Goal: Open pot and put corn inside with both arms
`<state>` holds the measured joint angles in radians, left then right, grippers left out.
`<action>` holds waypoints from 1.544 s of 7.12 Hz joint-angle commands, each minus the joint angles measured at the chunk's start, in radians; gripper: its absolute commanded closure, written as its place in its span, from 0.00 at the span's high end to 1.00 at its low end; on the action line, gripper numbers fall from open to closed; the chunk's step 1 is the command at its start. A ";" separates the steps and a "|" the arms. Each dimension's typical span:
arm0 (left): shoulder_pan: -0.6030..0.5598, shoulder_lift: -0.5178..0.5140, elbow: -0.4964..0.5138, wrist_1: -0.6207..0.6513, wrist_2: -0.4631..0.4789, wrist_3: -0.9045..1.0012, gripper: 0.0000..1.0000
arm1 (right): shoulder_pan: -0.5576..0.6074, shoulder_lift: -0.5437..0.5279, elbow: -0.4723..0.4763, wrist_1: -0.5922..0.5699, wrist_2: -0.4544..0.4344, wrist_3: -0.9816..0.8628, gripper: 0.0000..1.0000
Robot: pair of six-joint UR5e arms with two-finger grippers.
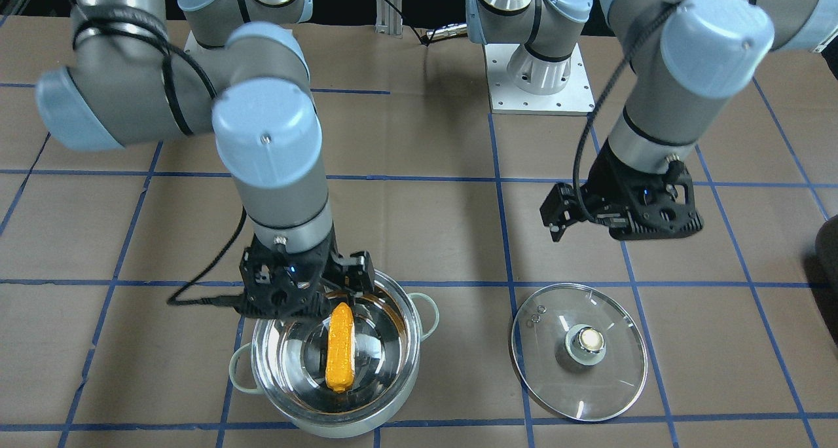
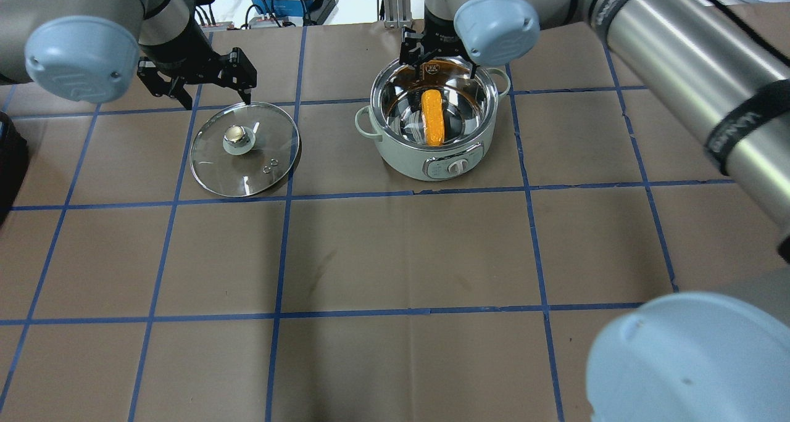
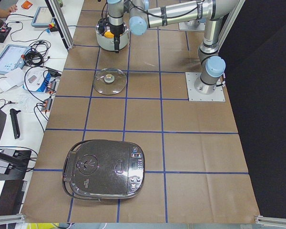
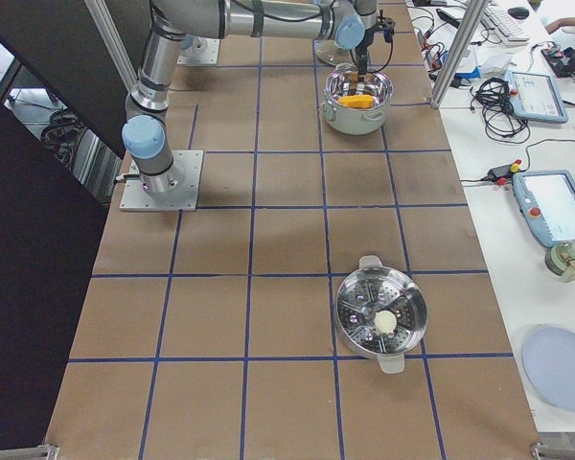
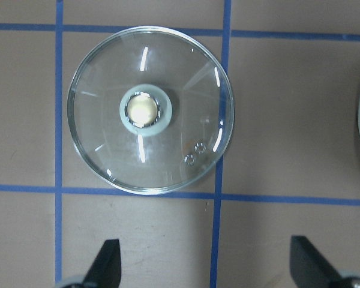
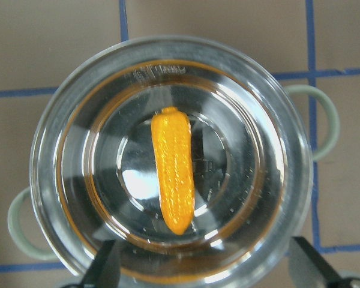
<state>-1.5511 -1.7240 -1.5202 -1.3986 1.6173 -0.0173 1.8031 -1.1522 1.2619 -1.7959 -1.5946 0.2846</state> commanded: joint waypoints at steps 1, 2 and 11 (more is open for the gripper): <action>-0.044 0.057 0.043 -0.135 -0.021 -0.012 1.00 | -0.057 -0.218 0.011 0.279 0.001 -0.072 1.00; -0.041 0.066 0.038 -0.140 -0.054 -0.012 1.00 | -0.112 -0.303 0.014 0.396 0.004 -0.105 0.97; -0.027 0.113 0.029 -0.262 -0.051 -0.010 1.00 | -0.153 -0.428 0.192 0.291 0.001 -0.293 0.96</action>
<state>-1.5853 -1.6367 -1.4884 -1.5920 1.5614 -0.0272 1.6516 -1.5799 1.4494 -1.5007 -1.5926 0.0526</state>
